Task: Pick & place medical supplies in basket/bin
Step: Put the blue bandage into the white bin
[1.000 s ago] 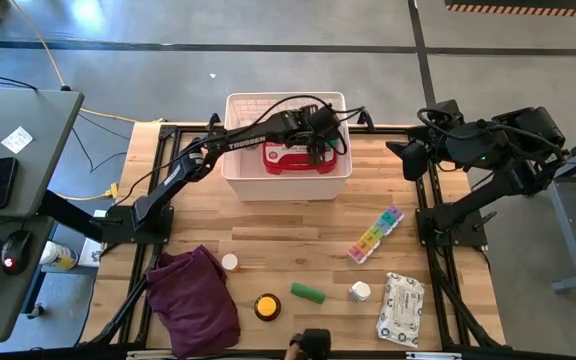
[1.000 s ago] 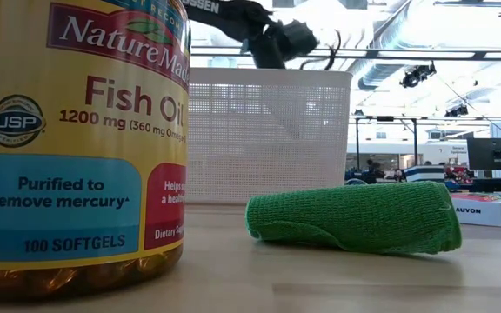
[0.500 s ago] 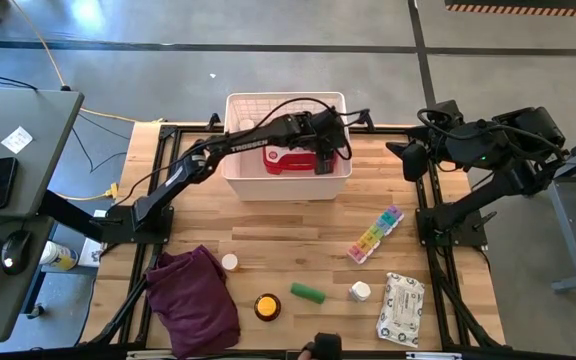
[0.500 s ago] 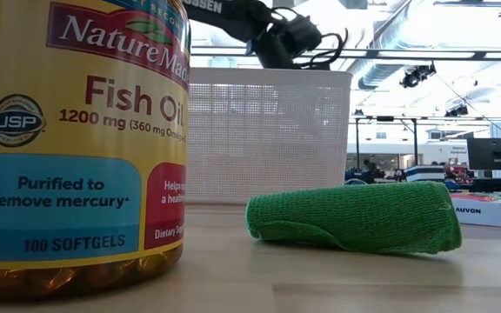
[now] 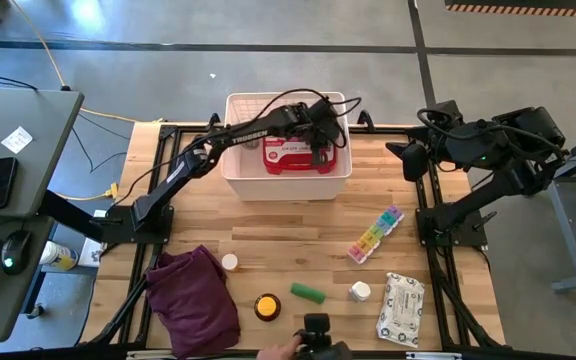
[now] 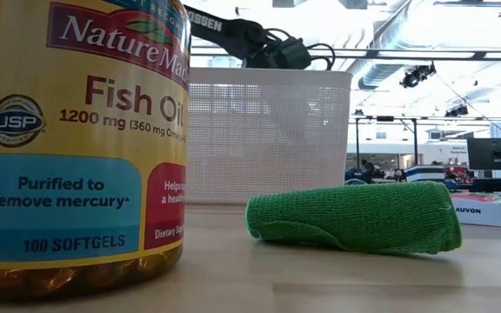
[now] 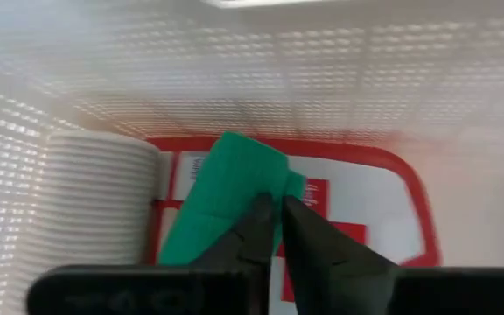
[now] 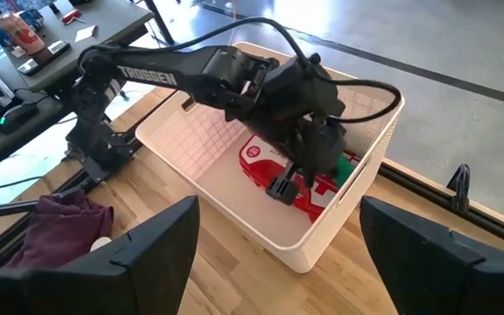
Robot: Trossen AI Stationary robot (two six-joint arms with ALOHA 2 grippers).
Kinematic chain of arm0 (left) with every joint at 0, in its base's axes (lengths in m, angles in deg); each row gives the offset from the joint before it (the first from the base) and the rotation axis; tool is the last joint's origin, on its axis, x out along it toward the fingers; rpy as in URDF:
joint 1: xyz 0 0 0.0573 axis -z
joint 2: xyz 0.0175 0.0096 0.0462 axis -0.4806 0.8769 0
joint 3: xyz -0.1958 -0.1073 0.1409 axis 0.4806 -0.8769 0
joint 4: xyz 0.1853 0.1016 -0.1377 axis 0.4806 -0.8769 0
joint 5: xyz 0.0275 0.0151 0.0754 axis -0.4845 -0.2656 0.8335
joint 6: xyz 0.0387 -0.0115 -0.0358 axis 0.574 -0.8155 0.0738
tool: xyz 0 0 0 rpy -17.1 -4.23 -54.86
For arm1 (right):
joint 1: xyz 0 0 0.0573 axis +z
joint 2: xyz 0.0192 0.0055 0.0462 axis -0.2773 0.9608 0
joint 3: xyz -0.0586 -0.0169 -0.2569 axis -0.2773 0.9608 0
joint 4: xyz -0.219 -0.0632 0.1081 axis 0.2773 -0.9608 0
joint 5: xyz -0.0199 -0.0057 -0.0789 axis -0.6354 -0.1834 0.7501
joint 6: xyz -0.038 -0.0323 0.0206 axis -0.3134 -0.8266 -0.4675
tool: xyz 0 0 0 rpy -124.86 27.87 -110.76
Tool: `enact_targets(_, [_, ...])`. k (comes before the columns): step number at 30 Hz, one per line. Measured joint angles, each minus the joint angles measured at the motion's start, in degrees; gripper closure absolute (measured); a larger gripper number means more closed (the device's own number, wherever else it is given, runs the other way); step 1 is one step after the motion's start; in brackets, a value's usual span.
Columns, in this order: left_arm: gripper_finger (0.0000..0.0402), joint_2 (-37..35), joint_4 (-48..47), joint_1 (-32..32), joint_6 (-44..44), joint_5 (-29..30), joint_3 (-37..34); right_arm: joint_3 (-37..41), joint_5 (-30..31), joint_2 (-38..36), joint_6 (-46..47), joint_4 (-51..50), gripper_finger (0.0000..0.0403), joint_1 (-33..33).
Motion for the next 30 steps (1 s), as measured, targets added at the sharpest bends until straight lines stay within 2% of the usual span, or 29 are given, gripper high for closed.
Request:
enact_targets(7, [0.0373, 0.07, 2.82, -0.12, -0.2, 2.34, -0.02, 0.0, -0.02, 0.0, 1.07, 0.0, 0.0098, 0.0])
enact_targets(13, [0.0338, 0.13, 6.05, -0.12, -2.78, 8.77, -0.09, 0.0, -0.02, 0.0, 1.71, 0.0, 0.0098, 0.0])
enact_targets(17, [0.0324, 0.15, 6.72, -0.21, -2.24, 8.85, -0.09, 0.0, -0.02, 0.0, 2.14, 0.0, 0.0098, 0.0])
enact_targets(30, [0.0321, -1.1, 5.05, 0.35, -3.04, 8.52, -0.09, 0.0, -0.02, 0.0, 2.02, 0.0, 0.0098, 0.0])
